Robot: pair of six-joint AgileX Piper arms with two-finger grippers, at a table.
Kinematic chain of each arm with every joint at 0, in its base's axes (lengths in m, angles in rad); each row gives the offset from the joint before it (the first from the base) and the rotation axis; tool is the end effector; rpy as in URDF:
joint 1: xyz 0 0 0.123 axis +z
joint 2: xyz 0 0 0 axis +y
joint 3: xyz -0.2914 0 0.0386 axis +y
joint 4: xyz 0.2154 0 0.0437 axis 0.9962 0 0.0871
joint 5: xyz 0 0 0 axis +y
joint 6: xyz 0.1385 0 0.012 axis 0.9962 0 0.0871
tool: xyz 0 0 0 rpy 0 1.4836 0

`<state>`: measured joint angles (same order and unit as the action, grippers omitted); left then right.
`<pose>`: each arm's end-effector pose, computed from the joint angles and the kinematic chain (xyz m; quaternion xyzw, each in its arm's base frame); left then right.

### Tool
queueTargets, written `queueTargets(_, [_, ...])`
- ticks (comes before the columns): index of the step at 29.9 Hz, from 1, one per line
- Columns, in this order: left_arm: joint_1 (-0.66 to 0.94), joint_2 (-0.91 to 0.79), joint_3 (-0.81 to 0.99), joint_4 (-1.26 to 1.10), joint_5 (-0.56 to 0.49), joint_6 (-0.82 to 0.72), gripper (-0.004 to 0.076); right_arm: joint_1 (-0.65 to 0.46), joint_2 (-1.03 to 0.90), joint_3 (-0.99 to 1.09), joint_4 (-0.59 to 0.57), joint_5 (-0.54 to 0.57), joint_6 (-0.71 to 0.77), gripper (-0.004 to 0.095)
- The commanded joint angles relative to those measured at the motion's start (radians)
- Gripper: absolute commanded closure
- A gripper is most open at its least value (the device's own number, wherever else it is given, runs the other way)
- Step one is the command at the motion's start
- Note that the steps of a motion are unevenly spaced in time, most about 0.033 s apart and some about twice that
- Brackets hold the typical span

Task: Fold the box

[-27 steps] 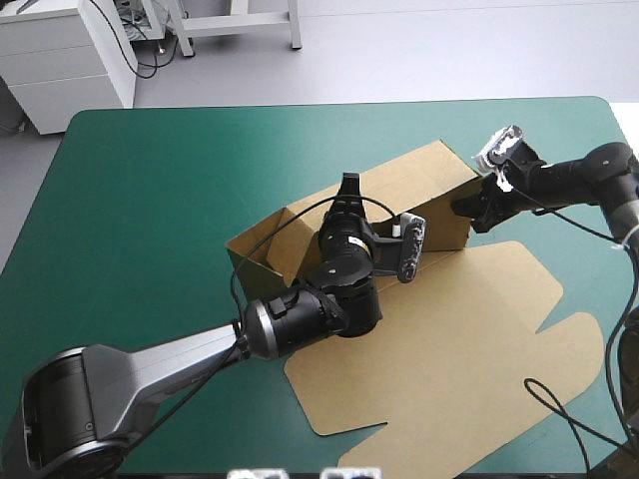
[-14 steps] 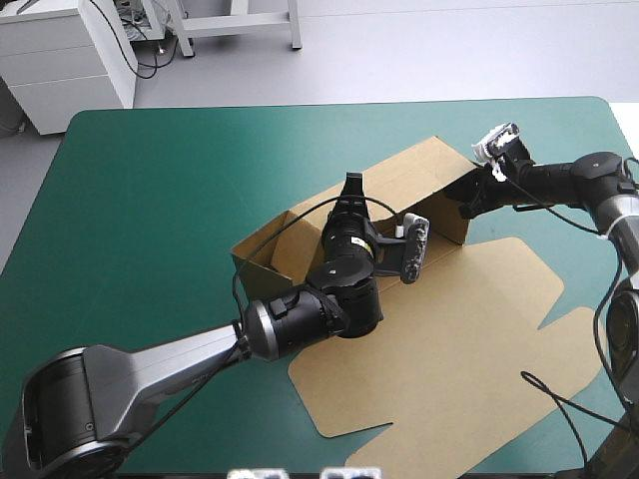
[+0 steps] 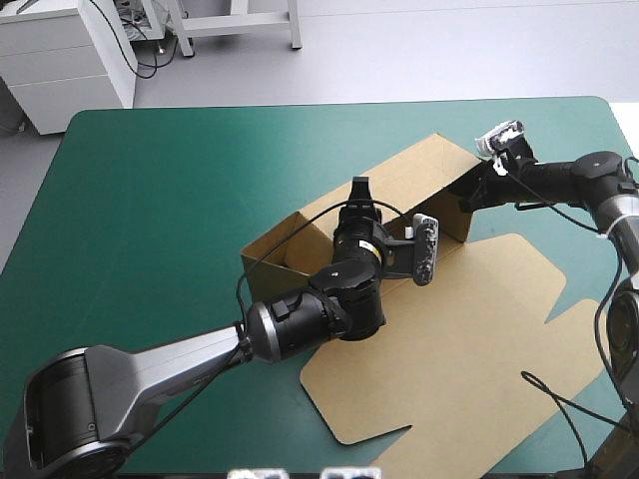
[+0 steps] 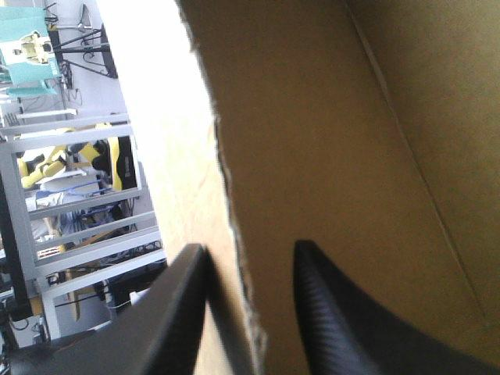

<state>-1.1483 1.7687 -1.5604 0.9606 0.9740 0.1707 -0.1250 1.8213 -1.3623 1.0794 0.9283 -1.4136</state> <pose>0.2436 -0.3120 0.3245 0.6564 0.5817 0.2838 0.3876 0.3898 0.0500 0.2603 -0.3110 0.8295 0.2422 0.3956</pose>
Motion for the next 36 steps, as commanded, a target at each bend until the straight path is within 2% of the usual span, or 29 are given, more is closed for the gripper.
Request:
queueTargets(1, [-0.003,-0.041,-0.022,0.050,-0.070,-0.052,0.0286,0.037,-0.039,-0.021,0.001,0.038,0.080,0.0907])
queueTargets(5, [-0.010,-0.049,-0.022,0.092,-0.126,-0.129,0.0269,0.099,-0.039,-0.021,-0.099,-0.053,0.148,0.0907])
queueTargets(11, [-0.081,-0.081,-0.022,0.158,-0.122,-0.207,0.0281,0.139,-0.039,-0.023,-0.092,-0.175,0.209,0.0907])
queueTargets(15, [-0.132,-0.118,-0.022,0.274,-0.115,-0.233,0.0324,0.139,-0.039,-0.023,-0.093,-0.203,0.227,0.0908])
queueTargets(19, [-0.128,-0.155,-0.022,0.505,-0.091,-0.480,0.0498,0.139,-0.039,-0.023,-0.095,-0.197,0.246,0.0907])
queueTargets(22, [-0.096,-0.193,-0.022,0.595,-0.071,-0.608,0.0732,0.139,-0.039,-0.023,-0.095,-0.190,0.246,0.0907])
queueTargets(27, [0.006,-0.268,-0.024,0.495,-0.109,-0.608,0.0710,0.139,-0.050,-0.023,-0.095,-0.178,0.246,0.0907])
queueTargets(36, [0.403,-0.394,-0.024,0.098,-0.178,-0.600,0.0710,0.149,-0.121,-0.029,-0.112,-0.179,0.343,0.0907])
